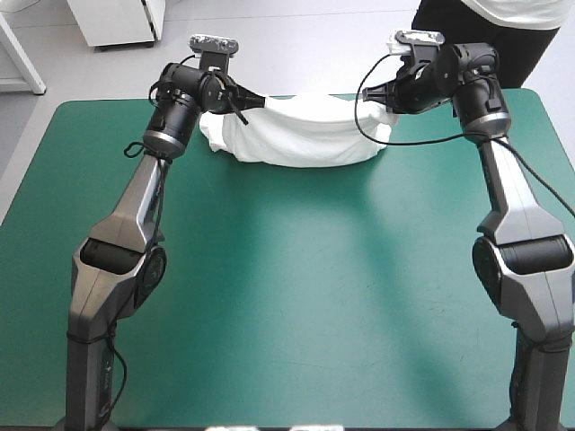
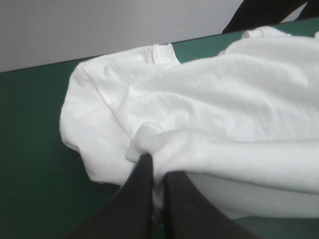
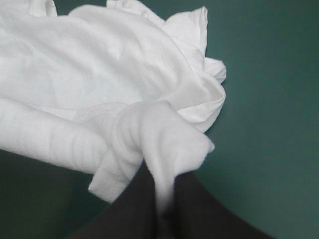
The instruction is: Fold the cloth
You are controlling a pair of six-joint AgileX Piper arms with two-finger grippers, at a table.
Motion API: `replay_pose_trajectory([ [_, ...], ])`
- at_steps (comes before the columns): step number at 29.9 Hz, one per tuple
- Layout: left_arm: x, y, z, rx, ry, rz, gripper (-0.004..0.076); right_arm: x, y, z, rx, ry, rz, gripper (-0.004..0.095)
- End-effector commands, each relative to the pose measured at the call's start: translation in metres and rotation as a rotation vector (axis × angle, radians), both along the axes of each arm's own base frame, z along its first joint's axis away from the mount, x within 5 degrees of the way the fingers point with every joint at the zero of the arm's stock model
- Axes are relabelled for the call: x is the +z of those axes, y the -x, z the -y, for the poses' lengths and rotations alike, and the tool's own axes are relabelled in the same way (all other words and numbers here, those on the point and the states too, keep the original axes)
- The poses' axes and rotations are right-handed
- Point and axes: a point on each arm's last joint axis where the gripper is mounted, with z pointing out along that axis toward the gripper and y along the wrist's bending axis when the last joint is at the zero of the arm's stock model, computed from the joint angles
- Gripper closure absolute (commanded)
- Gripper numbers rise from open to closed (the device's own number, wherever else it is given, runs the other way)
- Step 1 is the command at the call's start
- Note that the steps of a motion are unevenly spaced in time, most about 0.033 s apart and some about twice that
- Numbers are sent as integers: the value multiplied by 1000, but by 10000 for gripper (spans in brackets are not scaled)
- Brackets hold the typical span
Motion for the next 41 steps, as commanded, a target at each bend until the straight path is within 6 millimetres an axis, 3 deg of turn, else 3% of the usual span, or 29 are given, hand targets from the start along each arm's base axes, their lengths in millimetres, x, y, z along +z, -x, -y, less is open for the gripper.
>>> replay_pose_trajectory([
  [1,22,6,-1,-6,49,63,734,15,3,1,18,-38,59,921],
  [5,-7,5,5,-16,64,-107,734,-4,-1,-3,52,-44,-34,921],
  [8,-17,9,4,-6,28,-199,734,-10,0,-3,57,-39,-73,921],
  [16,-3,29,10,9,-13,-230,734,-29,21,1,51,-10,-201,921],
  [21,-20,56,22,-3,-91,-323,734,-41,60,8,56,10,-270,921],
  [26,-40,105,23,-17,-71,-355,734,-55,105,15,68,19,-295,921],
  [28,-50,128,17,-22,-70,-376,734,-64,125,16,96,20,-330,921],
  [33,-54,178,-4,-24,-56,-436,734,-86,167,18,130,-20,-424,921],
  [41,-72,231,-28,-16,-58,-557,734,-106,227,25,133,-47,-505,921],
])
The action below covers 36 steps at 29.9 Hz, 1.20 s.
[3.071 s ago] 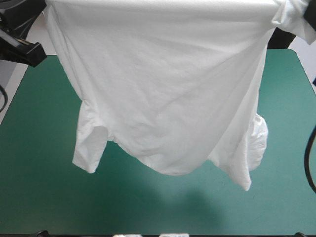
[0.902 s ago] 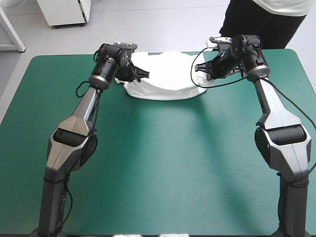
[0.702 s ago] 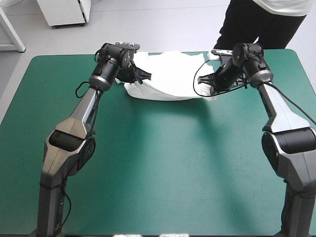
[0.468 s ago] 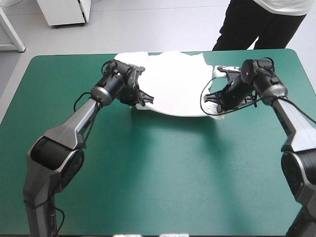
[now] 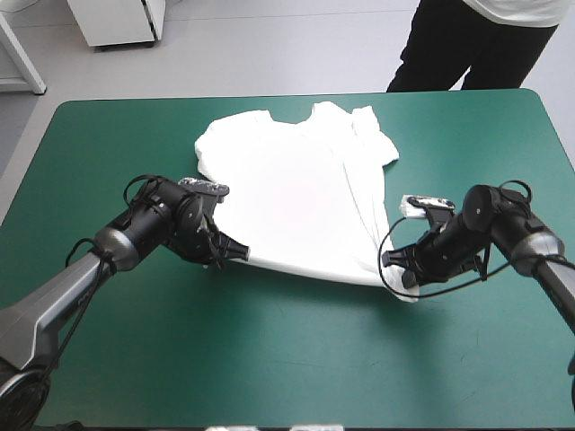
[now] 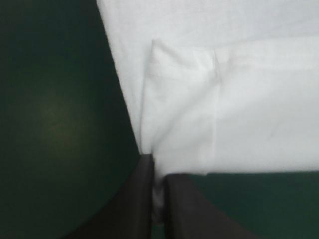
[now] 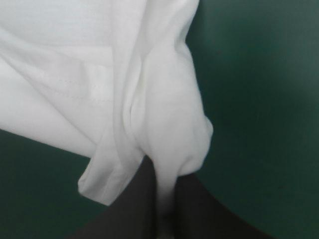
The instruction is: Fold the cloth
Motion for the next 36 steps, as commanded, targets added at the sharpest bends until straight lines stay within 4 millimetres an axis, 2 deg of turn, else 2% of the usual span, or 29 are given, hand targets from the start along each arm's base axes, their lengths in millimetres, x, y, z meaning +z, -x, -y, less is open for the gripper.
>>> replay_pose_trajectory([
  [1,8,25,-10,18,47,8,734,10,27,4,0,-26,42,921],
  [5,-8,48,-14,37,100,-47,734,3,52,6,-15,-59,21,921],
  [9,-18,62,-17,40,130,-82,734,-4,69,8,-19,-67,2,921],
  [15,-22,66,-17,39,146,-104,731,-4,73,5,-39,-112,0,889],
  [17,-22,67,-17,38,146,-116,708,-4,73,5,-39,-116,3,790],
  [19,-22,69,-15,6,157,-139,640,-4,74,4,-23,-118,-4,633],
  [23,-22,76,-12,-39,192,-210,424,-3,77,2,-7,-137,-42,318],
  [25,-19,81,-12,-42,197,-238,309,1,79,2,3,-148,-55,274],
  [27,-12,86,-14,-47,208,-225,253,9,81,2,17,-148,-36,293],
  [31,20,99,-24,-30,239,-111,249,44,86,6,13,-127,71,371],
  [36,73,124,-43,-9,277,68,252,105,100,16,-13,-80,305,419],
])
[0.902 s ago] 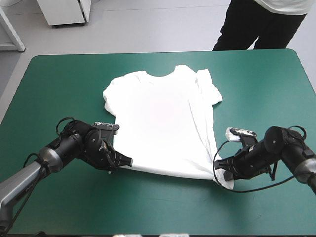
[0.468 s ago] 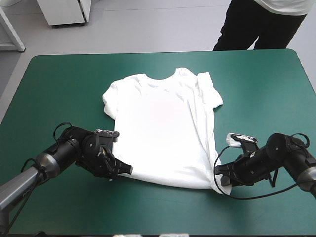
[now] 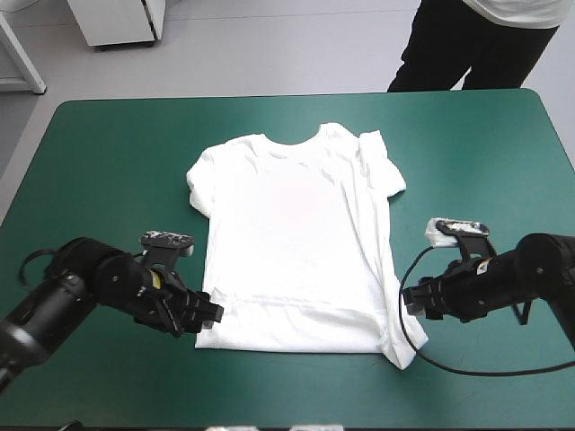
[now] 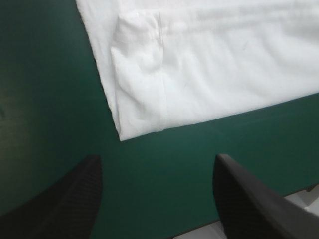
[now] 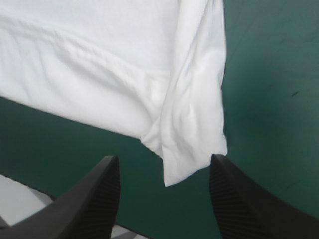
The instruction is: Fold the cloth
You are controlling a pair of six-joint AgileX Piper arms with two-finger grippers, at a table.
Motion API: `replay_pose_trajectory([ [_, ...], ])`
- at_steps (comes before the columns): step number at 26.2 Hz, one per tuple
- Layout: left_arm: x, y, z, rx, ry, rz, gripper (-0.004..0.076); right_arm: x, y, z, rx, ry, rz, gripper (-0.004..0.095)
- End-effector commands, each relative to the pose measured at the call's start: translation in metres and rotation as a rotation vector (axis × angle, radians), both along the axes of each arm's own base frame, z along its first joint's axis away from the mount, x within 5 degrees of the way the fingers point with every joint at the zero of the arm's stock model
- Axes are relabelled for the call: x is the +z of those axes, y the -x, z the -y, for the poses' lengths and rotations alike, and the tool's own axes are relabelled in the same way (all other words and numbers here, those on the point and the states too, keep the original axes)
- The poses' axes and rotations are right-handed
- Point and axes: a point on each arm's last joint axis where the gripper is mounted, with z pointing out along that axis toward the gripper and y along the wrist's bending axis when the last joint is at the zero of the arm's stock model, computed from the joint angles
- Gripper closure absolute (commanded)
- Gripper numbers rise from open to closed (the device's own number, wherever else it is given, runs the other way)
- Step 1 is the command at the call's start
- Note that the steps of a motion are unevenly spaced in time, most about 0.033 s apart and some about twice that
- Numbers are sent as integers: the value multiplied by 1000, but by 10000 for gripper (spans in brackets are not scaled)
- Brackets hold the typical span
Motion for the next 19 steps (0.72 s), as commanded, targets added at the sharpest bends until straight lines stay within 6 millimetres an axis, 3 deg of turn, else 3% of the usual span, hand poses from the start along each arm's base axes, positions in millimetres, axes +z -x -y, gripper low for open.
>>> replay_pose_trajectory([
  [1,49,20,-13,37,62,152,252,50,14,6,-30,-14,174,419],
  [5,85,32,-25,72,74,273,252,93,27,8,-79,-65,316,419],
  [8,108,34,-27,77,105,350,257,108,30,8,-90,-85,362,419],
  [12,123,24,-27,84,72,408,306,118,32,10,-86,-66,409,446],
  [16,107,-9,-14,68,-22,344,309,119,30,15,-102,-8,427,456],
  [19,79,-55,5,62,-106,251,309,117,28,15,-102,-4,419,458],
])
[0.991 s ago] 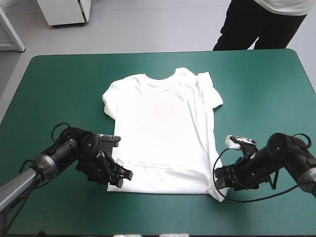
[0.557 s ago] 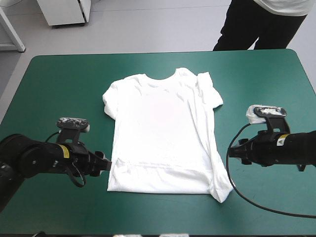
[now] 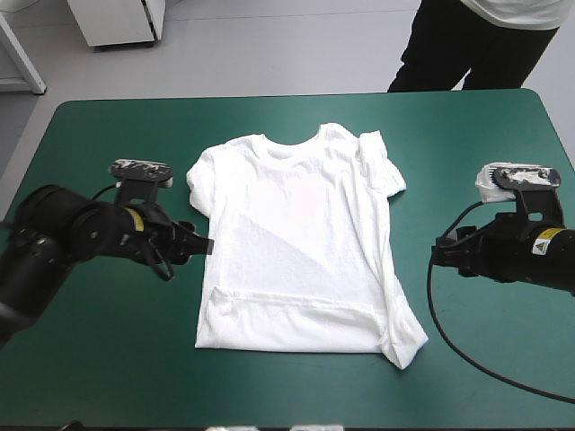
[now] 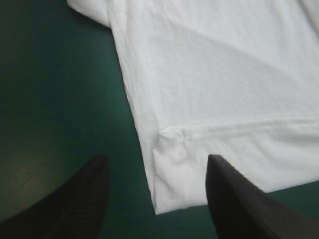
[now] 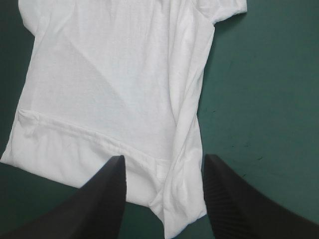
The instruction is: Fold the cloth
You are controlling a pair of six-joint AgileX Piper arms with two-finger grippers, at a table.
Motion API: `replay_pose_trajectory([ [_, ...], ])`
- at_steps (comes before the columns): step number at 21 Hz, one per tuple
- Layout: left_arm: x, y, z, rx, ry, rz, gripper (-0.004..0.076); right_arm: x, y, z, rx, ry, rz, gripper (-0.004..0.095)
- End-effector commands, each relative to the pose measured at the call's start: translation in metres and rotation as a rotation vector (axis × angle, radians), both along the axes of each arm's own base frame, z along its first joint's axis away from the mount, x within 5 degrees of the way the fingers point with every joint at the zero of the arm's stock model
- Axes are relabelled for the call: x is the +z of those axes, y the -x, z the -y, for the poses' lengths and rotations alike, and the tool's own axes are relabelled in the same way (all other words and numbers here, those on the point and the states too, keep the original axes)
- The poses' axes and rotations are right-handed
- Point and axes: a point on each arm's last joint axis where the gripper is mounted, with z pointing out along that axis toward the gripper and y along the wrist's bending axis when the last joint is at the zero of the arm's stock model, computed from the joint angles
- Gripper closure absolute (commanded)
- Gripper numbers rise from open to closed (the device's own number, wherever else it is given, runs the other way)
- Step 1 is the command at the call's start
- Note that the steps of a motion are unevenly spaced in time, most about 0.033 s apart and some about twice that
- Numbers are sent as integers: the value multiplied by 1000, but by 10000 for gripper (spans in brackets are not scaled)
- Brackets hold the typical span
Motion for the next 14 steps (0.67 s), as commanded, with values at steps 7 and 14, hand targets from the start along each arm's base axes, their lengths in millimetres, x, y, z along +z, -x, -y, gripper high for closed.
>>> replay_pose_trajectory([
  [7,-38,-122,18,68,-51,-134,309,2,-12,1,-5,34,-2,460],
  [14,-91,-171,21,65,-110,-252,309,-7,-29,1,-14,66,-52,460],
])
